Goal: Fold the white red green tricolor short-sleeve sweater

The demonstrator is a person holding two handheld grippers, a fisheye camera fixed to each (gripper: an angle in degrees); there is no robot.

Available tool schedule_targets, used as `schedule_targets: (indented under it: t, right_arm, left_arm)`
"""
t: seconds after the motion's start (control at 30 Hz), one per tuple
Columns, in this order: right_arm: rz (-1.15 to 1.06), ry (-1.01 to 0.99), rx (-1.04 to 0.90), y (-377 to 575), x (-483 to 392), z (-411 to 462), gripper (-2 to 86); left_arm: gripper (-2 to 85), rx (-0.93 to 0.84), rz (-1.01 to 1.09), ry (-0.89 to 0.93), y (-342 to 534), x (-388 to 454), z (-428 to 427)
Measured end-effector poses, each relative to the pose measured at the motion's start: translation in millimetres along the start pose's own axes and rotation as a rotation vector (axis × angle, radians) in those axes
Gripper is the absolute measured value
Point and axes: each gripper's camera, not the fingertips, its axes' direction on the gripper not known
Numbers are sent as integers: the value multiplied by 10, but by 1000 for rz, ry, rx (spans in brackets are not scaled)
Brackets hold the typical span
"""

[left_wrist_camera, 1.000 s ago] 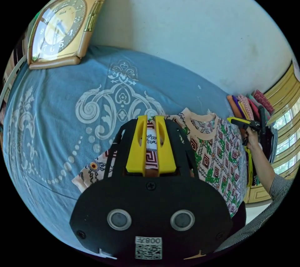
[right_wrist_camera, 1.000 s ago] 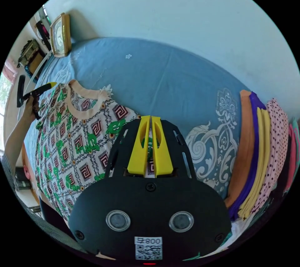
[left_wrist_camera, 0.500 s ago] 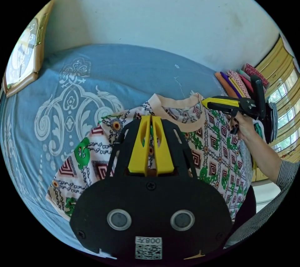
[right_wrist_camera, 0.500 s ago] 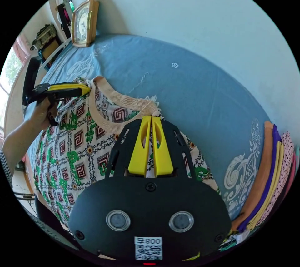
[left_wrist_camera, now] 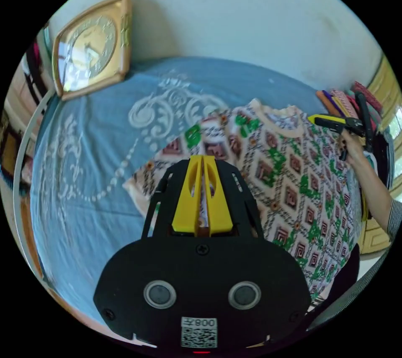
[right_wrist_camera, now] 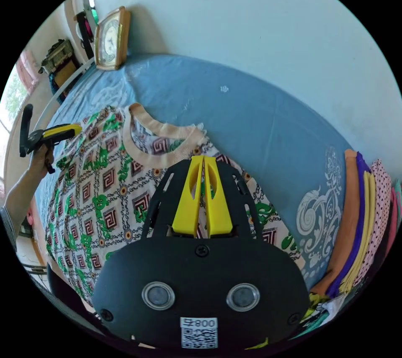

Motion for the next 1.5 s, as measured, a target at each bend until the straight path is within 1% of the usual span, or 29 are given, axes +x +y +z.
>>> schedule_targets:
  t: [0.03,0.07,0.1,0.2,0.27,0.3,0.37,0.4,0.43,0.5,0.53,0.6,0.7,0.77,0.8,0.83,0.87,0.9,0.93,0.97,1.03,1.17,1.2,1.27,1.33,1.5]
  right_arm:
    - [7,-3,1,27,19,8,1]
    - [27,-22,28,90,64,-63,0]
    - [42,-29,-6,130,104,-117,0]
    - [30,-38,56,428,125,-457,0]
    - [15,-69,86,730,112,-673,1]
    - [0,-87,95,969,89,-783,1]
    - [0,-85,67,1365,61,-884,0]
    - [12,-83,46,1642,67,-932,0]
    - [22,-82,33,1779,79,-957,0]
    - [104,-107,-1,2334,191,-1101,0]
    - [127,-127,-8,2472,224,-1143,0]
    - [196,-202,-13,3006,299,-1317,0]
    - [216,-215,-56,3554,250,-1457,0]
    - [213,-233,-105,3798,208,-1456,0]
    - [219,-229,-134,3947,192,-1418,0]
    - [217,-220,-150,4019,184,-1381,0]
    - [230,-185,-204,4157,192,-1263,0]
    - [259,-214,-156,4293,251,-1290,0]
    - [278,-233,-164,4339,292,-1308,0]
    - [294,-242,-193,4410,342,-1359,0]
    - [277,-211,-165,4550,346,-1552,0]
    - [287,-231,-124,5072,376,-1961,0]
    - [298,-236,-128,5270,375,-2029,0]
    - [324,-236,-149,5581,369,-2088,1]
    - [367,-241,-171,5895,380,-2116,1]
    - [470,-329,-213,6637,441,-2134,12]
  left_arm:
    - [2,52,-12,56,144,-76,11]
    - [1,49,-50,58,209,-118,14]
    - [1,37,-110,57,333,-184,3]
    - [1,135,-124,108,765,-219,-146]
    - [1,159,-126,120,1053,-213,-190]
    - [1,151,-113,131,1234,-204,-171]
    - [1,70,-118,109,1459,-216,-50]
    - [1,-10,-134,65,1587,-251,63]
    - [1,43,-157,93,1731,-308,66]
    - [1,22,-231,104,1901,-401,61]
    - [1,40,-241,90,2028,-409,16]
    - [1,67,-224,121,2248,-379,-70]
    - [2,72,-185,216,2704,-244,-154]
    - [2,12,-146,229,2987,-125,-115]
    - [2,-45,-141,213,3170,-70,-48]
    - [3,-110,-139,197,3343,-40,42]
    - [3,-143,-138,180,3427,-35,84]
    - [4,-89,-178,187,3593,-61,56]
    - [6,-100,-252,201,3727,-110,18]
    - [6,-93,-262,219,3794,-119,-17]
    - [13,-34,-265,255,4094,-94,-206]
    - [45,-58,-295,288,4655,-75,-365]
    - [59,-67,-331,303,4861,-97,-397]
    - [73,-70,-394,333,5166,-134,-429]
    - [83,-116,-443,351,5488,-141,-407]
    - [86,-204,-491,426,5907,-33,-303]
